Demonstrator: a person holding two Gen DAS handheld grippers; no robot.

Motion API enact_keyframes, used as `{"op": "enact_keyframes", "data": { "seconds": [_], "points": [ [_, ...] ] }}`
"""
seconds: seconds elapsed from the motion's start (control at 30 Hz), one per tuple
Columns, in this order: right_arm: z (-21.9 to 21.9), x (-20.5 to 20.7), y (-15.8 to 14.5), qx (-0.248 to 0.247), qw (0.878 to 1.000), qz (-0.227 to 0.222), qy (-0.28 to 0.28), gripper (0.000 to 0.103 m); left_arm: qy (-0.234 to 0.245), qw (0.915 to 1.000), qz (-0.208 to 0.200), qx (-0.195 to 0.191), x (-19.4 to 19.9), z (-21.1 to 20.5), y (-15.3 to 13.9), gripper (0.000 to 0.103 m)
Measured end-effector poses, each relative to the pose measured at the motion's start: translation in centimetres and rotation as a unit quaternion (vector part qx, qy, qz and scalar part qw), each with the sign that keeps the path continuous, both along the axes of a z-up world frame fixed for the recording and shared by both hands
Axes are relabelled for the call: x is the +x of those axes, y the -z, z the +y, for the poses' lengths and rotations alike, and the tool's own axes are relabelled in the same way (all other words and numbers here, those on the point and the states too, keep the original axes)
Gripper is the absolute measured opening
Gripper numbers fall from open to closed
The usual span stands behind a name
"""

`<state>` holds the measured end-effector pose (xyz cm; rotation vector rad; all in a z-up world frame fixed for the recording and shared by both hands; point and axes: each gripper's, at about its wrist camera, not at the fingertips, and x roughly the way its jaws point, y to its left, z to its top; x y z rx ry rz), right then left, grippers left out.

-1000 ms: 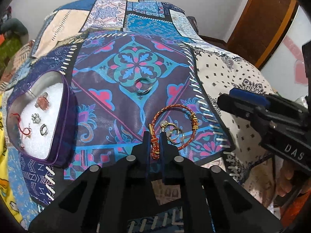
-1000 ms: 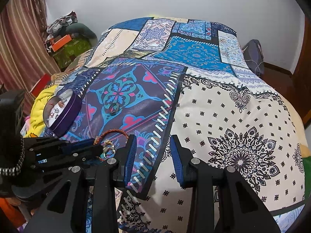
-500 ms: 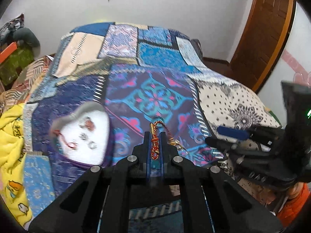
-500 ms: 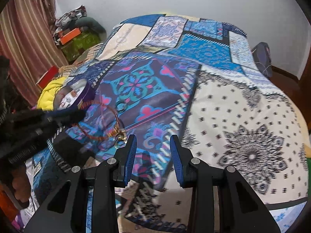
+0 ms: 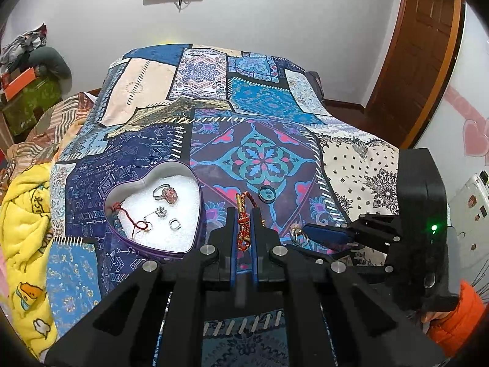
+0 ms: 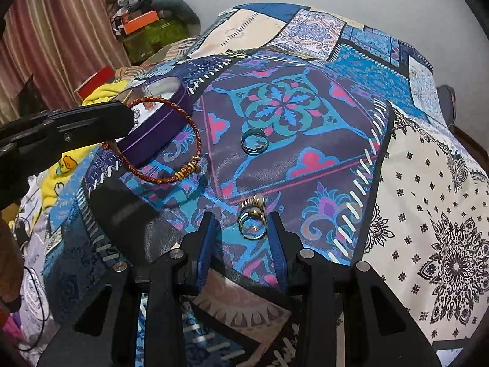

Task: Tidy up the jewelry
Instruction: 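Grasp a red-gold bracelet with the left gripper while the right grasps a gold ring, then lift the bracelet and gold ring and carry both toward the heart tin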

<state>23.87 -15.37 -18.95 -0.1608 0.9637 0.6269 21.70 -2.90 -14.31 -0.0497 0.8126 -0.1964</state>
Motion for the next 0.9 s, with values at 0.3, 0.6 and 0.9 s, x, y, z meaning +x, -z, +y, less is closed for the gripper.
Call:
{"op": "enact_keyframes", "data": {
  "seconds": [0.3, 0.6, 0.9],
  "points": [
    [-1.1, -0.3, -0.5, 0.008, 1.0, 0.006, 0.022, 0.017, 0.001, 0.9997, -0.023, -0.008, -0.8, 0.3, -1.8, 0.006],
    [-2.0, -0.9, -3.2, 0.023, 0.999, -0.02, 0.036, 0.017, -0.008, 0.9984, -0.054, -0.015, -1.9, 1.2, -4.2, 0.006],
    [-1.2, -0.7, -6.6, 0.058, 0.996, -0.06, 0.034, 0.017, -0.032, 0.9957, -0.085, -0.018, -2.4, 3.3, -6.3, 0.006]
  ]
}}
